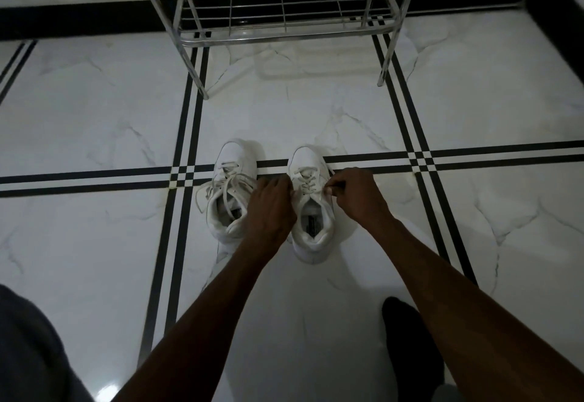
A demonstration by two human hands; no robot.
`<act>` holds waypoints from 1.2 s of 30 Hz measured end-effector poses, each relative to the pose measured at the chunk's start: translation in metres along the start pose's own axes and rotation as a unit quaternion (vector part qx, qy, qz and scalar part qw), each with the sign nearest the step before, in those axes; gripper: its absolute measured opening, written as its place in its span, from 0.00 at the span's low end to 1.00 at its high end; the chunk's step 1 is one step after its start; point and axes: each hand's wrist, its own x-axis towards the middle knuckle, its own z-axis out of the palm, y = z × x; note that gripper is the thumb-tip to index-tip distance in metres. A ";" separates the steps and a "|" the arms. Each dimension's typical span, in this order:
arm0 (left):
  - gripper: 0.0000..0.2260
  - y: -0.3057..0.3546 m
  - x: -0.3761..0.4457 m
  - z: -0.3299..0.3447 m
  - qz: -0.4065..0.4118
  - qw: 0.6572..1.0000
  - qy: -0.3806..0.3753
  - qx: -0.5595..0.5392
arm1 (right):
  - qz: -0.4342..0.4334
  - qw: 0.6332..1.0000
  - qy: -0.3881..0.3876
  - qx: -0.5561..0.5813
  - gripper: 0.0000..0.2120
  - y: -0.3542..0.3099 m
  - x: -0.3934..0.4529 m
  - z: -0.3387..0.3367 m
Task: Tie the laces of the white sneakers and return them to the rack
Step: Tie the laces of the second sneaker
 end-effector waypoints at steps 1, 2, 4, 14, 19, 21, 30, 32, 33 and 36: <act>0.08 0.003 -0.002 0.001 0.011 1.000 -0.002 0.018 | 0.005 1.000 0.003 -0.010 0.05 0.000 0.001 0.001; 0.12 0.005 -0.003 0.001 0.017 0.999 -0.004 0.041 | 0.012 1.000 0.005 -0.014 0.05 0.000 0.001 0.002; 0.18 0.005 -0.006 0.001 0.032 0.995 -0.013 0.098 | 0.022 1.000 0.011 -0.009 0.05 0.000 0.001 0.002; 0.16 -0.006 0.001 -0.012 0.154 0.969 0.081 0.175 | 0.074 0.995 0.057 0.024 0.04 0.004 -0.007 0.008; 0.14 -0.013 0.001 -0.002 0.122 0.978 0.063 0.160 | 0.112 0.992 0.059 0.028 0.05 0.005 -0.007 0.012; 0.13 -0.014 -0.001 0.000 0.100 0.986 0.031 0.128 | 0.114 0.992 0.045 0.028 0.06 0.004 -0.008 0.010; 0.20 -0.017 0.017 -0.034 -0.005 0.970 -0.105 -0.220 | 0.149 0.964 -0.144 0.165 0.13 0.002 0.010 -0.022; 0.21 -0.014 0.023 -0.040 -0.068 0.933 -0.115 -0.335 | 0.182 0.919 -0.124 0.327 0.16 -0.003 0.016 -0.025; 0.21 -0.012 0.028 -0.040 -0.088 0.907 -0.121 -0.395 | 0.190 0.888 -0.115 0.402 0.18 -0.007 0.018 -0.025; 0.20 -0.001 0.036 -0.038 -0.111 0.852 -0.113 -0.498 | 0.176 0.827 -0.100 0.525 0.22 -0.016 0.024 -0.025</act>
